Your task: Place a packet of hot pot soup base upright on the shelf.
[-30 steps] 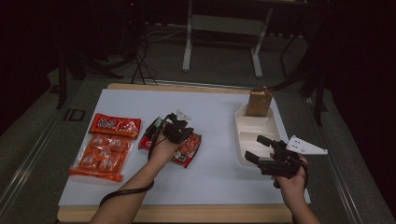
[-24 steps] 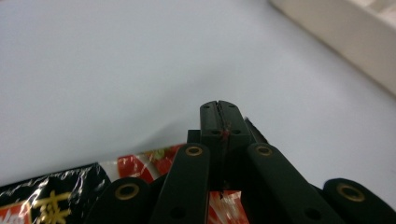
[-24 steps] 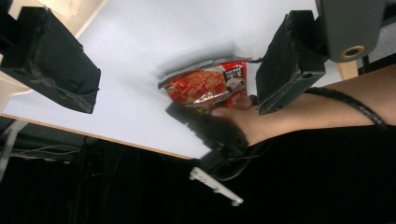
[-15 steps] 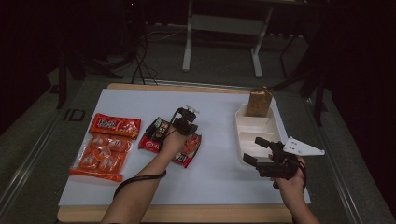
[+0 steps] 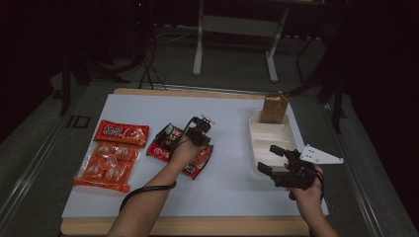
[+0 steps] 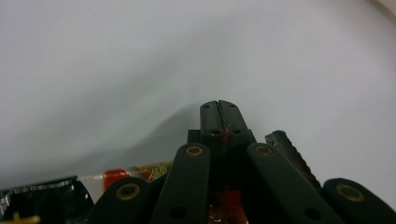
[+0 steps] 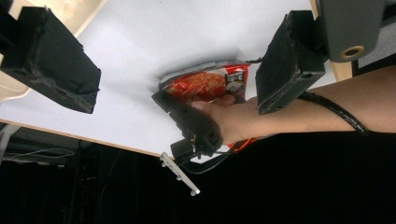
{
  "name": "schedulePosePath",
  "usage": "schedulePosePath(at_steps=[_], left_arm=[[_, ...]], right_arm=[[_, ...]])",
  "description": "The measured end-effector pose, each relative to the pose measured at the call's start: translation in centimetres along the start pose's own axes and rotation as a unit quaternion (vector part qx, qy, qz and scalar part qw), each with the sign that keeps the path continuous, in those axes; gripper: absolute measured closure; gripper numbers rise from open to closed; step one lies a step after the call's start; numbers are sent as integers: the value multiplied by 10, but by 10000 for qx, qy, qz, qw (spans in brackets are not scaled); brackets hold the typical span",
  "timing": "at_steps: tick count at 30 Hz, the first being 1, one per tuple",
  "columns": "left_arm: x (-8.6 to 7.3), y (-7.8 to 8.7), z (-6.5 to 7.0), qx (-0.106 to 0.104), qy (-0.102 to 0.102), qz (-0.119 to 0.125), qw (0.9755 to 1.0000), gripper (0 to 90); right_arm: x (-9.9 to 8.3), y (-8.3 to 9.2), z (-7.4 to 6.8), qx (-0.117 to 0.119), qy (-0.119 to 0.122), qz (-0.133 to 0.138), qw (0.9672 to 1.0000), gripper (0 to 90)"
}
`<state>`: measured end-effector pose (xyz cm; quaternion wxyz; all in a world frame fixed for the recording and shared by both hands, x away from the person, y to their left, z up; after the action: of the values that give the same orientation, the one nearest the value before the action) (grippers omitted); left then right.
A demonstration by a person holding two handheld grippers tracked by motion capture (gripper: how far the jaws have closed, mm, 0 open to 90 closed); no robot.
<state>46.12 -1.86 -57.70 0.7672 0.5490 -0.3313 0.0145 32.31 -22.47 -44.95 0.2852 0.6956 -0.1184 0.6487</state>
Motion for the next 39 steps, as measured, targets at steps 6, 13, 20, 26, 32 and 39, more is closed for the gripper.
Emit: schedulePosePath(at_steps=[6,13,20,26,32,39], left_arm=[[-14,6,10,-134,-173,-94,9997,900],[-34,19,24,-419,-280,-160,9986,900],[-55,32,30,-551,-384,-205,9975,900],[-66,40,30,-641,-365,-187,9971,900],[-75,52,26,-614,-364,-125,9974,900],[-76,58,22,-527,-366,-62,9979,900]], right_arm=[[0,-1,-1,3,24,-12,10000,139],[1,-2,-4,35,43,-16,10000,138],[1,-4,-6,68,28,-47,10000,139],[2,-5,-8,92,55,-38,9999,139],[2,-5,-8,102,29,-55,9999,139],[1,-9,-9,133,-13,-80,9999,140]])
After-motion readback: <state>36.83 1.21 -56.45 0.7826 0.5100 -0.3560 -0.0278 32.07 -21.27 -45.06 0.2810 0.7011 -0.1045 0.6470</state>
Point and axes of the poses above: each handheld gripper's, and its own axes: y roughly backward along the jaws, x roughly out of its top, z roughly to its right, the point moved 8 cm from there along -y, roughly forward along the jaws, and after that the axes turned 11 degrees about y, right-handed, at the moved point
